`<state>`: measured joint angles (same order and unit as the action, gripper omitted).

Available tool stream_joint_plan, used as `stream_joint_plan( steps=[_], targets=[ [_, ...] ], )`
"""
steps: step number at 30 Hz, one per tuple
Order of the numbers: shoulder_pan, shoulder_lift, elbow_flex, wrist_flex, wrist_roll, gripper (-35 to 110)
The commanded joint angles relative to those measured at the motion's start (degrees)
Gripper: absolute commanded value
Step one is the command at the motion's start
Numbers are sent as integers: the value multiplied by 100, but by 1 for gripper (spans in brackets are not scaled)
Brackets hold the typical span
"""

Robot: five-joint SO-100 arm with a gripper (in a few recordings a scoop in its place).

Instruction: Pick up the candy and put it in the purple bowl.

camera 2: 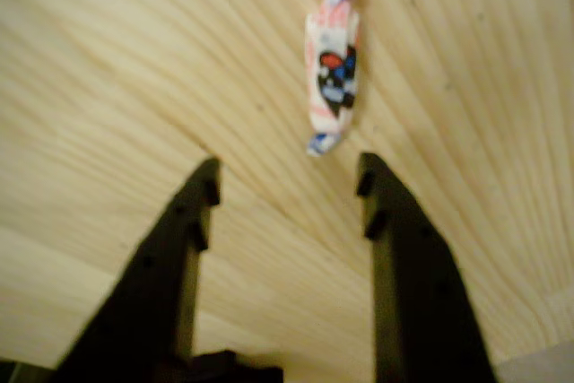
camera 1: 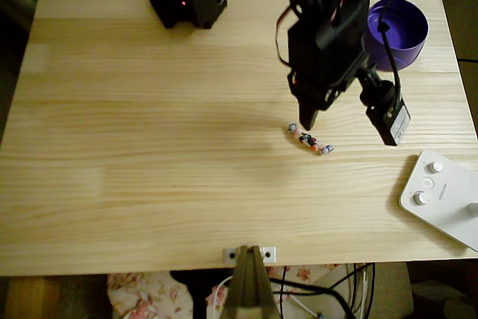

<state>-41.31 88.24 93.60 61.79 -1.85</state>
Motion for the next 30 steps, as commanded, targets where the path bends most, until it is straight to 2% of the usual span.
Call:
stream_joint_plan(
  steps=[1, 16, 30],
  targets=[
    [79, -18, -694, 0, -26, 21],
    [352, -738, -817, -369, -246, 21],
    [413, -1134, -642, -598, -35, 21]
  ],
)
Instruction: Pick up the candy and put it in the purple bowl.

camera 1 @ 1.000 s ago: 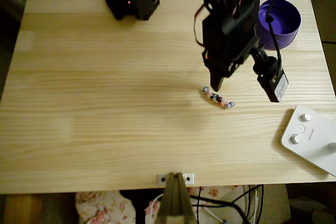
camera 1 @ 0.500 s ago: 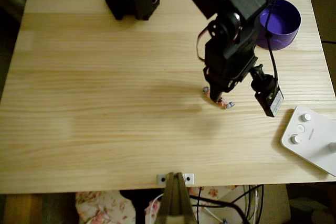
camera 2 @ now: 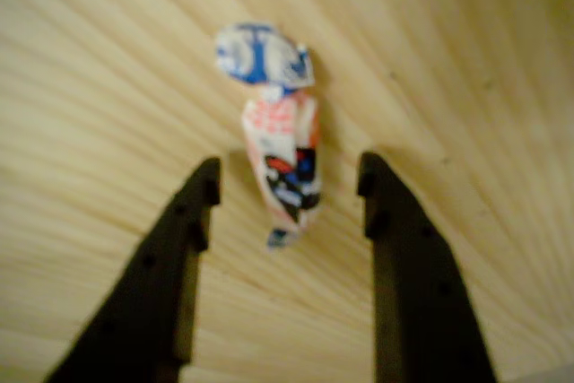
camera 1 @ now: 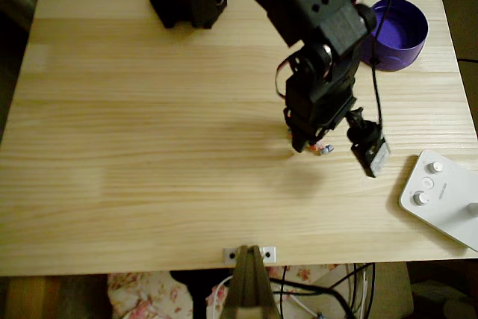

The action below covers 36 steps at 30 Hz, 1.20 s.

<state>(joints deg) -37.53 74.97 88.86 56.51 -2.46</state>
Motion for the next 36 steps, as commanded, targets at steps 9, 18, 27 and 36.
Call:
stream_joint_plan(
  steps=[9, 18, 27, 36],
  targets=[
    [62, 97, -26, -97, 167, 20],
    [123, 114, -53, -9, 211, 12],
    [132, 264, -44, 79, 211, 1],
    [62, 1055, -123, 396, 483, 1]
  ],
)
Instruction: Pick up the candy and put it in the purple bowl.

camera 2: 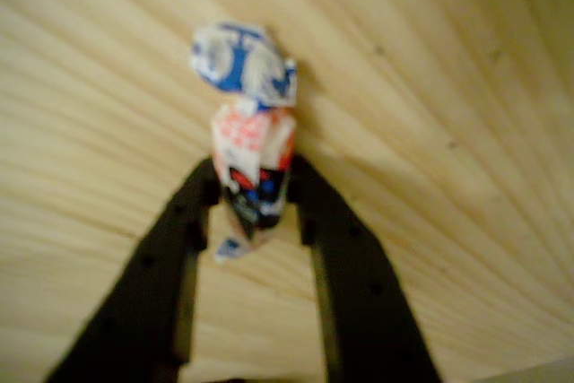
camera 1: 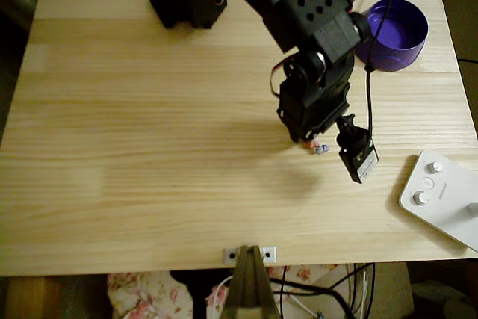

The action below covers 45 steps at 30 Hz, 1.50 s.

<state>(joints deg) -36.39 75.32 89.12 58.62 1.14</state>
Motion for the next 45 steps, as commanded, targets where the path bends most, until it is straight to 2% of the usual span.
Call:
stream_joint_plan(
  steps=[1, 10, 20, 25, 31, 45],
  targets=[
    [-70, 1160, -176, 246, 149, 1],
    [-606, 2461, -316, 923, 272, 2],
    [-2382, 3472, -360, 1204, 220, 2],
    [-3340, 3428, -519, 1239, 185, 2],
    [-3946, 3199, -571, 993, 123, 2],
    [-4412, 1837, -1547, 703, 62, 2]
  ],
)
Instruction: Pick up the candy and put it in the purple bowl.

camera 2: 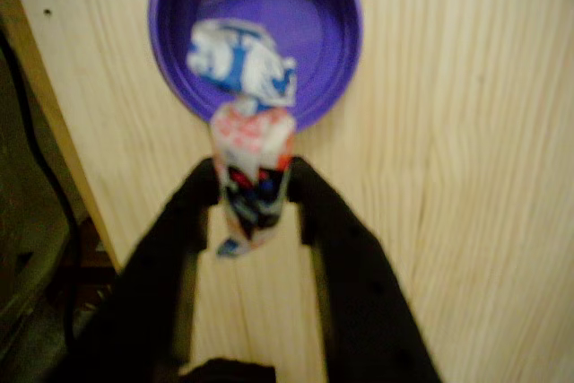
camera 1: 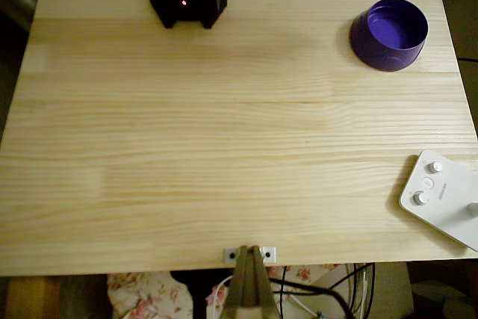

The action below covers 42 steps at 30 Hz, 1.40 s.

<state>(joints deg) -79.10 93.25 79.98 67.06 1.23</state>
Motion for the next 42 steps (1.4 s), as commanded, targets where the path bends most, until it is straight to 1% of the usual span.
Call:
stream_joint_plan(
  steps=[1, 9, 27, 37, 39, 42],
  targets=[
    [-114, -70, -703, -149, 44, 2],
    [105, -729, -1345, -158, -18, 2],
    [202, -1002, -1301, -264, -62, 2],
    [176, -1037, -1301, -141, -167, 9],
    [167, -1037, -1301, -132, -167, 13],
    [158, -1028, -1301, -97, -158, 15]
  ],
)
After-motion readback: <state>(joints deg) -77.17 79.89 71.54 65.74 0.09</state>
